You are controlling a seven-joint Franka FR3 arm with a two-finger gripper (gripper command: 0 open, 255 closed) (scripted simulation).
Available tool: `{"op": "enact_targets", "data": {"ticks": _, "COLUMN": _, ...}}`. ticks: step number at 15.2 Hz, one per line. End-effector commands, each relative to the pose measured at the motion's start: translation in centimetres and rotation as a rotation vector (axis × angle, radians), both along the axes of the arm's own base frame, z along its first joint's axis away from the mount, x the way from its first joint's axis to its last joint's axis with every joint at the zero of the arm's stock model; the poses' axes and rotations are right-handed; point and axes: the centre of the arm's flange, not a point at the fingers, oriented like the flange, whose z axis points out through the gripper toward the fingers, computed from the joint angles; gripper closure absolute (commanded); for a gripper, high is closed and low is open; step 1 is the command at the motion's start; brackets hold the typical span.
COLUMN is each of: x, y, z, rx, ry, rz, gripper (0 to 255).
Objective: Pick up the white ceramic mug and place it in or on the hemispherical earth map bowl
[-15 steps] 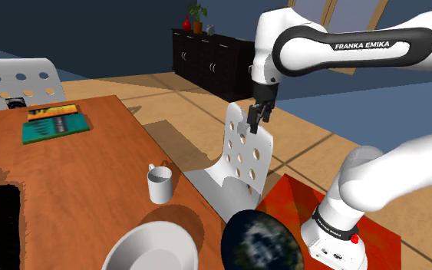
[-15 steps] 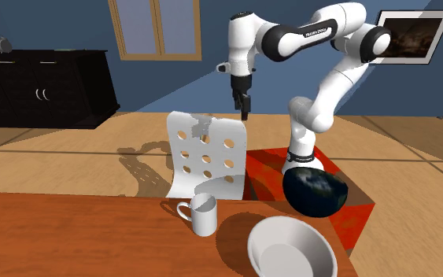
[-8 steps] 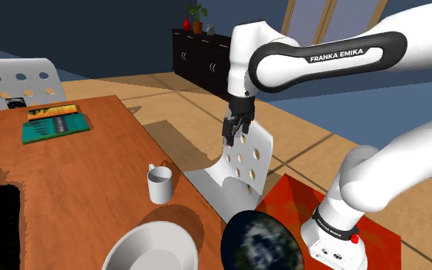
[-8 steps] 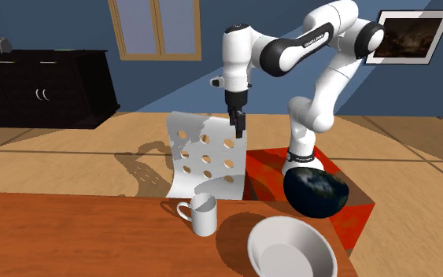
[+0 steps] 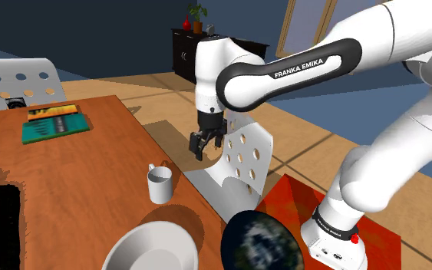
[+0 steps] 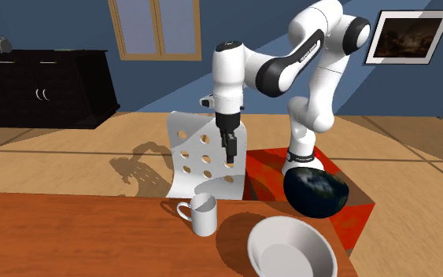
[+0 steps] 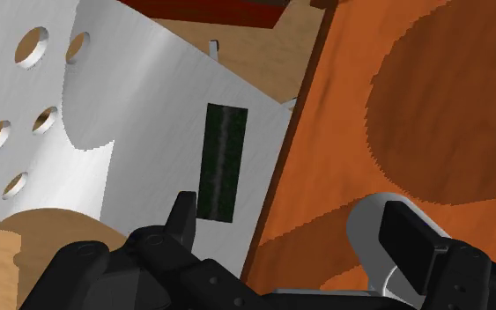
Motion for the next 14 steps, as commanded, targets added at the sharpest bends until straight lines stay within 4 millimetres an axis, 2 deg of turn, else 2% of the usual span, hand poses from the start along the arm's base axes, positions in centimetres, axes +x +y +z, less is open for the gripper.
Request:
{"op": "enact_targets", "data": {"ticks": 1, "x": 0.9, "y": 2.0, "z": -1.1, "rx": 0.008, "ry": -0.007, "rz": -0.007, "gripper": 0}}
{"op": "enact_targets", "data": {"ticks": 14, "x": 8.2, "y": 15.6, "z": -6.4, "rx": 0.047, "ry": -0.051, "rz": -0.047, "gripper": 0}}
